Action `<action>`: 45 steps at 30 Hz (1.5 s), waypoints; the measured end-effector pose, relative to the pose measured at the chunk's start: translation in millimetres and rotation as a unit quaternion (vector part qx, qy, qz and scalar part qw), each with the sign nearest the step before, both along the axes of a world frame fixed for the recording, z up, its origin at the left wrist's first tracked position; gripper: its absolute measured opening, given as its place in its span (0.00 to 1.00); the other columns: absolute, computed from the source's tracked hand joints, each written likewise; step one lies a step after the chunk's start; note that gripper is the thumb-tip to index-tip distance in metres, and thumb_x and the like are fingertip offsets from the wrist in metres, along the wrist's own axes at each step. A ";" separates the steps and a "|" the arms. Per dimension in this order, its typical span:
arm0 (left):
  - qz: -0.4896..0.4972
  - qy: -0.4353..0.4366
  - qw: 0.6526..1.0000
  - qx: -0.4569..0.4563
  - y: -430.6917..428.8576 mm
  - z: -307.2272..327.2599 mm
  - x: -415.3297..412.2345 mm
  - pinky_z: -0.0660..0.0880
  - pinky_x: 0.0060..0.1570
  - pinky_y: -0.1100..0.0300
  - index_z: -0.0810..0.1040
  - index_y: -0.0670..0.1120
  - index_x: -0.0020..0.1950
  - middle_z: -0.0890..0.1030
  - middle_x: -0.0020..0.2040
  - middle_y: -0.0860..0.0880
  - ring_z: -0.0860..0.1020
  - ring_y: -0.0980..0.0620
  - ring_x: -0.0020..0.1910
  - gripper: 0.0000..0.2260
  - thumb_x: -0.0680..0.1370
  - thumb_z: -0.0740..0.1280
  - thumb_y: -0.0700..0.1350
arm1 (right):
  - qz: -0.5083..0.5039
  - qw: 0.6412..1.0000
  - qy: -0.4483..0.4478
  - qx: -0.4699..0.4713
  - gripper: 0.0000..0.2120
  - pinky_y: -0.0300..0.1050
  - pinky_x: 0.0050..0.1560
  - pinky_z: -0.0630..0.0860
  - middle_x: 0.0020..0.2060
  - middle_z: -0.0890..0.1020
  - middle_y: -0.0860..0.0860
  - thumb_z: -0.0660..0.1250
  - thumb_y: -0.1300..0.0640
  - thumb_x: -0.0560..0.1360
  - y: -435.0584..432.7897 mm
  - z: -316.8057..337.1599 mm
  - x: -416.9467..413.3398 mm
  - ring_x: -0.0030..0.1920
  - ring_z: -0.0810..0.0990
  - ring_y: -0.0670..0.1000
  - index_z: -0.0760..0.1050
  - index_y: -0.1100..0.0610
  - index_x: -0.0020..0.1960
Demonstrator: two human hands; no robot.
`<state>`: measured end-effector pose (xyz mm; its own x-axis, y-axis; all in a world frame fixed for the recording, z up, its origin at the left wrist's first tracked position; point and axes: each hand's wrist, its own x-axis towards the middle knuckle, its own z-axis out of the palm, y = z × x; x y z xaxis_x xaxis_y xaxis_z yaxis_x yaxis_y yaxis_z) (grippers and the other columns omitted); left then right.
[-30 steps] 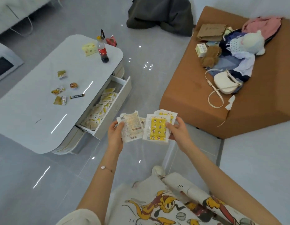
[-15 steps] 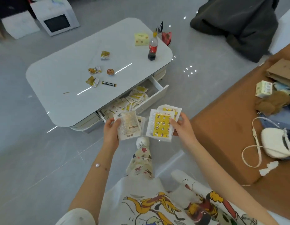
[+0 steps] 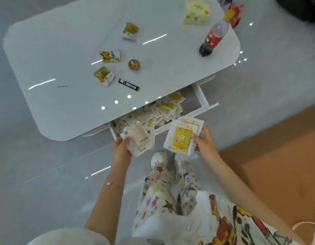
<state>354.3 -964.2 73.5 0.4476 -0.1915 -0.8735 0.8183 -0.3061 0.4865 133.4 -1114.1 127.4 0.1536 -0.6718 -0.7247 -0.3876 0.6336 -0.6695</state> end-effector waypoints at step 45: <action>-0.354 -0.507 0.724 0.304 -29.0 173.0 34.3 0.52 0.73 0.40 0.62 0.54 0.76 0.61 0.76 0.46 0.57 0.41 0.75 0.26 0.79 0.56 0.60 | 0.656 0.619 0.149 -0.404 0.34 0.54 0.74 0.52 0.77 0.53 0.55 0.61 0.48 0.78 -99.4 132.6 165.7 0.76 0.49 0.59 0.48 0.48 0.78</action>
<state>388.6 -993.2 246.4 0.8955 -0.4056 -0.1831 -0.3338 -0.8843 0.3266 299.1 -1213.5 260.0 0.8921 -0.2719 -0.3608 -0.3964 -0.8542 -0.3364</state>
